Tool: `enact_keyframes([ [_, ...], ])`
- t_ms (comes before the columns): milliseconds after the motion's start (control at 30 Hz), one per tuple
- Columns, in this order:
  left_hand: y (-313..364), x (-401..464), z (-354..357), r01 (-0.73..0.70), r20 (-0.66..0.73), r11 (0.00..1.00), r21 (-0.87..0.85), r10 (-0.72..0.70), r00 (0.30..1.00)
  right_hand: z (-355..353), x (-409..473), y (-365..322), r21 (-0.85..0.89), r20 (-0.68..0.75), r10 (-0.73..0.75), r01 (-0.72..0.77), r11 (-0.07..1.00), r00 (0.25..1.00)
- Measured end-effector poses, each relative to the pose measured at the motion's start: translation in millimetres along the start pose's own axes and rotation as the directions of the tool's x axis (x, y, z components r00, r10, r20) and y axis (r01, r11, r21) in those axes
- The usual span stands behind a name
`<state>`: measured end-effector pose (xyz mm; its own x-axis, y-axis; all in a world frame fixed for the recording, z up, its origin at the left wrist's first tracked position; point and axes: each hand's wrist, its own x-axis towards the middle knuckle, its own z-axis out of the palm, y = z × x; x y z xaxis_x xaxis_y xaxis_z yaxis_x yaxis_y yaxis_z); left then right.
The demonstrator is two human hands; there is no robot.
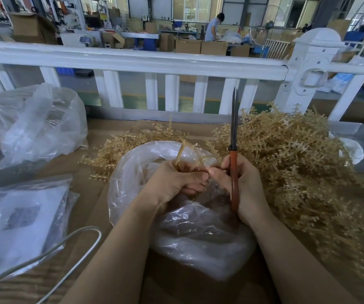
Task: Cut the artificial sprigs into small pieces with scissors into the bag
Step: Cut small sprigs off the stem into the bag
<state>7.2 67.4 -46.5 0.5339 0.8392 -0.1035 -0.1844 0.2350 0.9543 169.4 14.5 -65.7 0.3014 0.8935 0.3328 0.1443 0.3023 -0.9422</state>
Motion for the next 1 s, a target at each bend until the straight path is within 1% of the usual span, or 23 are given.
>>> enact_keyframes([
  [100, 2.3, 0.9, -0.8, -0.027, -0.08, 0.998, -0.055, 0.023, 0.997, 2.3, -1.7, -4.9, 0.03, -0.028, -0.019, 0.02, 0.999, 0.999],
  [167, 4.3, 2.7, -3.9, -0.076, -0.139, 0.986, -0.147, 0.055, 0.989, 1.8, -1.4, -3.6, -0.012, -0.01, -0.038, 0.038, 0.999, 0.999],
  [233, 6.6, 4.4, -7.7, -0.136, -0.205, 0.967, -0.217, 0.091, 0.975, 1.4, -2.6, -0.8, -0.128, 0.008, -0.04, 0.041, 0.991, 0.999],
  [300, 10.2, 4.4, -9.8, -0.187, -0.266, 0.955, -0.23, 0.123, 0.956, 1.2, -4.6, 0.9, -0.268, 0.025, -0.056, 0.061, 0.961, 0.998],
  [400, 15.4, 2.5, -9.5, -0.266, -0.329, 0.946, -0.188, 0.194, 0.924, 4.3, -8.1, 0.1, -0.507, 0.089, -0.162, 0.185, 0.842, 0.983],
  [467, 17.4, 0.7, -9.9, -0.325, -0.359, 0.94, -0.106, 0.268, 0.894, 7.5, -9.1, -1.9, -0.62, 0.12, -0.208, 0.237, 0.748, 0.971],
  [533, 17.9, -1.2, -11.5, -0.359, -0.356, 0.933, -0.037, 0.324, 0.877, 9.8, -9.0, -2.0, -0.668, 0.13, -0.196, 0.232, 0.707, 0.972],
  [600, 18.9, -2.8, -13.9, -0.382, -0.328, 0.924, -0.018, 0.355, 0.875, 10.1, -9.0, -0.8, -0.689, 0.125, -0.174, 0.212, 0.693, 0.977],
  [800, 18.3, -5.0, -15.9, -0.46, -0.208, 0.883, -0.098, 0.434, 0.877, 9.7, -9.7, 1.1, -0.726, 0.117, -0.174, 0.204, 0.656, 0.978],
  [1000, 17.2, -1.7, -22.6, -0.439, -0.198, 0.889, -0.126, 0.411, 0.89, 10.3, -9.3, 1.0, -0.735, 0.082, -0.145, 0.158, 0.659, 0.986],
])
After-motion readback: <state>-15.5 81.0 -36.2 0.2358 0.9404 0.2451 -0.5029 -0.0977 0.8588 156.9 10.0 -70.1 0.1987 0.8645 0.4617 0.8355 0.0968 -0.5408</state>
